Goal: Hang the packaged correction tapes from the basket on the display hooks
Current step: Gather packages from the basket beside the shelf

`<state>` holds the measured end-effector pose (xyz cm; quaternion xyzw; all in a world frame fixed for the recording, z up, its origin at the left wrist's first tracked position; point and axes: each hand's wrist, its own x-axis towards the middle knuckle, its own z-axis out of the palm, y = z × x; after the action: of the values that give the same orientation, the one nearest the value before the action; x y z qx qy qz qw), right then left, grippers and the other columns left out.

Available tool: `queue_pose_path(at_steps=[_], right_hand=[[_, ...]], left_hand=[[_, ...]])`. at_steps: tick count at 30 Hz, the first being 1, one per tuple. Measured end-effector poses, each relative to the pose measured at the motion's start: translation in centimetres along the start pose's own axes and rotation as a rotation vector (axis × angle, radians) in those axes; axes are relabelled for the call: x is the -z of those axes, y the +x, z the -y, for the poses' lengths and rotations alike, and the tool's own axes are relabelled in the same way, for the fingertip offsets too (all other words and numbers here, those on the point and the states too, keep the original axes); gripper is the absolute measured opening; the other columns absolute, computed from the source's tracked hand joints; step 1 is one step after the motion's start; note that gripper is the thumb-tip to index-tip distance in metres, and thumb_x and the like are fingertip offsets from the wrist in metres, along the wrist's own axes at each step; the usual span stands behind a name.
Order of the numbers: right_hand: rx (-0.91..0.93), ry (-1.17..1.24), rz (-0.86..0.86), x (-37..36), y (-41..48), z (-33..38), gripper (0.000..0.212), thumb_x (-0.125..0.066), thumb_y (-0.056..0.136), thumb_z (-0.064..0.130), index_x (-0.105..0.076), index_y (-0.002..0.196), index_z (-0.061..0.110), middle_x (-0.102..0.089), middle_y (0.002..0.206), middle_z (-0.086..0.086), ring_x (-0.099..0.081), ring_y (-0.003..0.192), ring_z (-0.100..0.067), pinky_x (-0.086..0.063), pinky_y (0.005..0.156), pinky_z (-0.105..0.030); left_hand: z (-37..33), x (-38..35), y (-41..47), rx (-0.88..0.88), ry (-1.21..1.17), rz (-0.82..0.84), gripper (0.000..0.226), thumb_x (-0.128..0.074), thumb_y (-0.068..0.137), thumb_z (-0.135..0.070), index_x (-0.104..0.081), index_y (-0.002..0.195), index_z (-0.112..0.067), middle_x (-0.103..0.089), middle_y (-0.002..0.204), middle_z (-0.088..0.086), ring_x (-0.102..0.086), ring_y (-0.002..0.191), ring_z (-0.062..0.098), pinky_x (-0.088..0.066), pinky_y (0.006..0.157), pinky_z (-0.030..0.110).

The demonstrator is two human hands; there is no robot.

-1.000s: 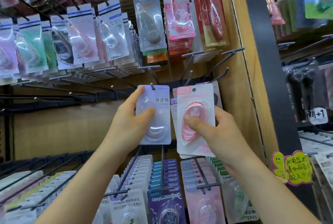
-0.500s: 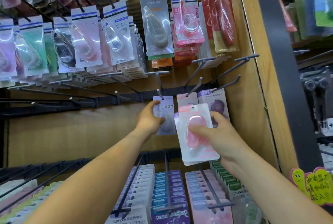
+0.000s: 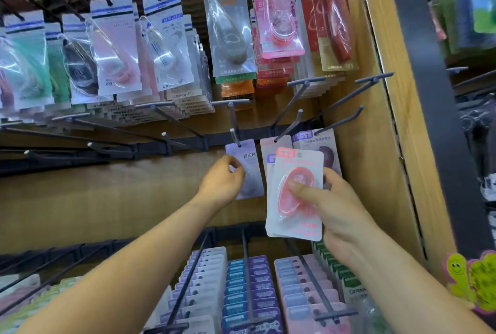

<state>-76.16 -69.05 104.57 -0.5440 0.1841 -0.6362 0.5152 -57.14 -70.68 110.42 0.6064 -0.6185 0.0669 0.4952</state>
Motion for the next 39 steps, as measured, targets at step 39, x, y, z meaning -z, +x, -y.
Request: queue_pose_path(at_steps=[39], right_hand=[[0.561,-0.447,-0.135,3.0,-5.2,2.9,0.034,-0.067,0.091,0.012,-0.061,0.117,0.032,-0.065,0.110,0.019,-0.062,0.101,0.001,-0.053,0.080,-0.015]], left_hand=[[-9.8,1.6,-9.3,-0.150,-0.768,0.044,0.043,-0.073,0.068,-0.041,-0.065,0.108,-0.027,-0.076,0.101,-0.007,-0.074,0.091,0.015,-0.060,0.081,0.049]])
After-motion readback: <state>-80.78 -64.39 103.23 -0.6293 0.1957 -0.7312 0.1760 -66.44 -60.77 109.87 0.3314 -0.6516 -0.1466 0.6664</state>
